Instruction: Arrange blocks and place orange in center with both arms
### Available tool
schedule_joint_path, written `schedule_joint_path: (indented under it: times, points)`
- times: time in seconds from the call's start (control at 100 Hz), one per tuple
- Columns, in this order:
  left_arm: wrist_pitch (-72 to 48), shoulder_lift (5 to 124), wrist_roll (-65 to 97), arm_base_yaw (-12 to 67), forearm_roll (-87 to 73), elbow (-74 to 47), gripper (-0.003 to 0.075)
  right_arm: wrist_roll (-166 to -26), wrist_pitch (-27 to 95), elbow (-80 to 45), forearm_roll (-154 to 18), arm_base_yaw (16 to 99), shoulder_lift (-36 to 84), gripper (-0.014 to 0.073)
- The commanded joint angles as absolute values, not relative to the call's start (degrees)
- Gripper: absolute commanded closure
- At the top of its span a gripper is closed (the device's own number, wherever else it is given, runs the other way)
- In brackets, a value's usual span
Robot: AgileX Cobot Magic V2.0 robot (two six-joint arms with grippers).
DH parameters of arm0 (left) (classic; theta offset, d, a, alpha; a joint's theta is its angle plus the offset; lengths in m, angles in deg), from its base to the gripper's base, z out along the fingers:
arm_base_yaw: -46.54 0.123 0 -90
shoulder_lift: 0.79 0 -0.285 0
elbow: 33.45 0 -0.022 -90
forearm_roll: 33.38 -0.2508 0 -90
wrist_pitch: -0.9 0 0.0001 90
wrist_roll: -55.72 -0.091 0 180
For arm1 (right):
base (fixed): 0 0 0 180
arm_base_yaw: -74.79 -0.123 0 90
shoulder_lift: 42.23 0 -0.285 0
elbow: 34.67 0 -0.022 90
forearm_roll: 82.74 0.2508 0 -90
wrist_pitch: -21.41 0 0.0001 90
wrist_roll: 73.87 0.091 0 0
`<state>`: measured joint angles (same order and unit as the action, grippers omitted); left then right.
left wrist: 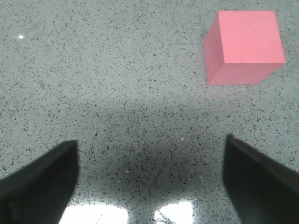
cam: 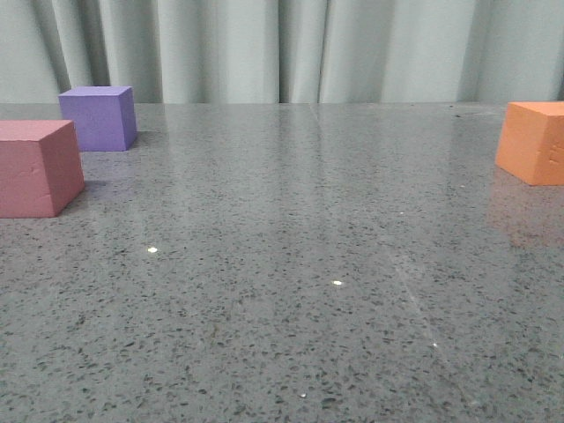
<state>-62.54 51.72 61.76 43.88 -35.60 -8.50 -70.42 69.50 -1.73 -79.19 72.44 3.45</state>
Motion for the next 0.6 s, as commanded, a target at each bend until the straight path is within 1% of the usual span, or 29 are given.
schedule_joint_path:
  times: [0.0, 0.32, 0.47, 0.59]
  points:
    - [-59.3, 51.8, 61.5, 43.8, -35.5, -10.4, 0.0057, -71.1, 65.4, -3.8, -78.8, 72.4, 3.8, -0.0045]
    - [-59.7, 51.8, 61.5, 43.8, -35.9, -10.4, 0.0073, -71.1, 62.6, -4.6, -78.8, 72.4, 4.3, -0.004]
    - [-59.7, 51.8, 61.5, 43.8, -35.9, -10.4, 0.0073, -71.1, 63.2, -9.2, -78.8, 72.4, 10.3, -0.004]
    - [-59.7, 51.8, 61.5, 43.8, -35.9, -10.4, 0.0073, -71.1, 63.3, -14.0, -78.8, 72.4, 17.6, -0.004]
